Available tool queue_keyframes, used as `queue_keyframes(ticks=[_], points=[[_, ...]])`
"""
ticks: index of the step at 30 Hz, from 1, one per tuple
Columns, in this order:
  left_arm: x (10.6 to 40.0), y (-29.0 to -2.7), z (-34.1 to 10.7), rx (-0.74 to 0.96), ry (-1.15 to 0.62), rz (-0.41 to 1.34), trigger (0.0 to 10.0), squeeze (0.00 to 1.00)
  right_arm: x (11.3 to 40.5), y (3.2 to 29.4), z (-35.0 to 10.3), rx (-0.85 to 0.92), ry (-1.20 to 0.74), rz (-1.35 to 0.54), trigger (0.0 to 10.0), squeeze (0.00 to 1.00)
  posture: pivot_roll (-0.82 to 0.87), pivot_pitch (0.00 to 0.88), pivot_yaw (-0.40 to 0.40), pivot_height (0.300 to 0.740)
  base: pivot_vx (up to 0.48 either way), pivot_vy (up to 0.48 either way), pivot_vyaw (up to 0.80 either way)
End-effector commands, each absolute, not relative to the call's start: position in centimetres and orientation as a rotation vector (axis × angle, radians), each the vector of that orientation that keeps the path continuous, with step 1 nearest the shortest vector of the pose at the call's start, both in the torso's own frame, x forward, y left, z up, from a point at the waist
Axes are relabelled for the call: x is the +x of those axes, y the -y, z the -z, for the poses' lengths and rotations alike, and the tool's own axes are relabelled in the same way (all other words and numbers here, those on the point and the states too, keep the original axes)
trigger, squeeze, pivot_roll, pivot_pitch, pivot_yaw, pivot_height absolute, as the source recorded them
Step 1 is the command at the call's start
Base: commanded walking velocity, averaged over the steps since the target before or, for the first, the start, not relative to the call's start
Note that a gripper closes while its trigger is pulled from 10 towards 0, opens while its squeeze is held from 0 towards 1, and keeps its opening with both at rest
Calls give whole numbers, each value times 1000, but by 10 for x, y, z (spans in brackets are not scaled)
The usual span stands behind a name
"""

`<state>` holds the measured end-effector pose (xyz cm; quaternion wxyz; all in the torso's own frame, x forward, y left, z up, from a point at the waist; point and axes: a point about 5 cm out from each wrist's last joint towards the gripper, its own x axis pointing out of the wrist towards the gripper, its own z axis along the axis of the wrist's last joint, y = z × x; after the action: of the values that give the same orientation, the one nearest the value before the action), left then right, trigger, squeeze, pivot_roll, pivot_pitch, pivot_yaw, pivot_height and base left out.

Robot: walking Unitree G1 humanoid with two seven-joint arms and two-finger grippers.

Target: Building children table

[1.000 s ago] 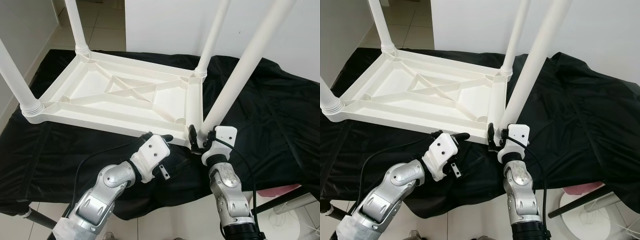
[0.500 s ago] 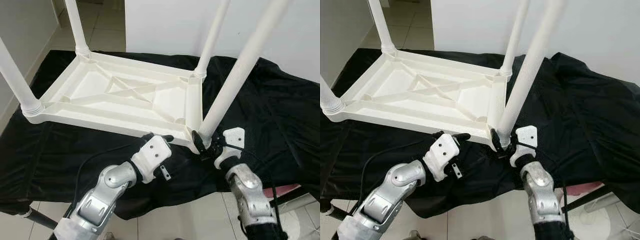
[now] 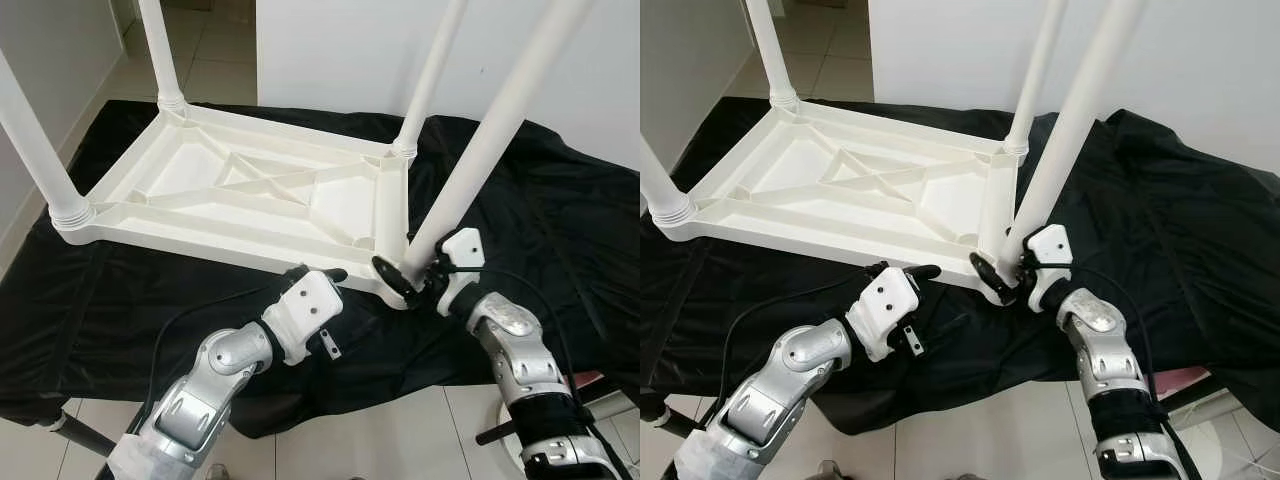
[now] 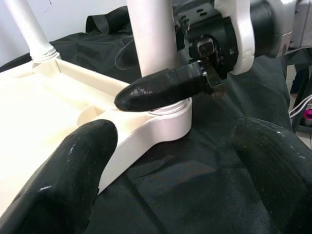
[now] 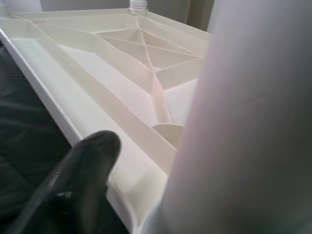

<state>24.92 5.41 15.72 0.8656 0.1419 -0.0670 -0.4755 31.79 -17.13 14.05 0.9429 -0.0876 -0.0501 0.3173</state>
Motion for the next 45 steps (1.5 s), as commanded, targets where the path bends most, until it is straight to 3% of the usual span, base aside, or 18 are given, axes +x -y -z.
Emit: queue_keyframes(ticks=[1,2,3,14,15,27,38,45], points=[[250,-53,-156,307,139,997,10000,0,319,172,-137,-203,84,-669,3098,0,14,23,-106,740,0,0,0],[250,-53,-156,307,139,997,10000,0,319,172,-137,-203,84,-669,3098,0,14,23,-106,740,0,0,0],[250,-53,-156,307,139,994,10000,0,319,172,-135,-205,76,-674,0,0,17,22,-110,740,0,0,0],[251,-53,-157,306,142,988,10000,0,322,179,-131,-183,64,-692,0,0,17,24,-108,740,0,0,0],[251,-53,-157,307,144,989,10000,0,322,178,-134,-154,81,-663,10000,0,12,27,-107,740,0,0,0],[252,-51,-159,299,149,990,10000,0,316,167,-144,2,155,-411,10000,0,-5,37,-103,740,0,0,0],[250,-50,-157,294,141,1003,10000,0,299,138,-134,116,84,42,10000,0,-6,57,-98,740,0,0,0],[249,-51,-157,294,136,995,10000,0,292,122,-135,153,96,105,10000,0,5,66,-101,740,0,0,0]])
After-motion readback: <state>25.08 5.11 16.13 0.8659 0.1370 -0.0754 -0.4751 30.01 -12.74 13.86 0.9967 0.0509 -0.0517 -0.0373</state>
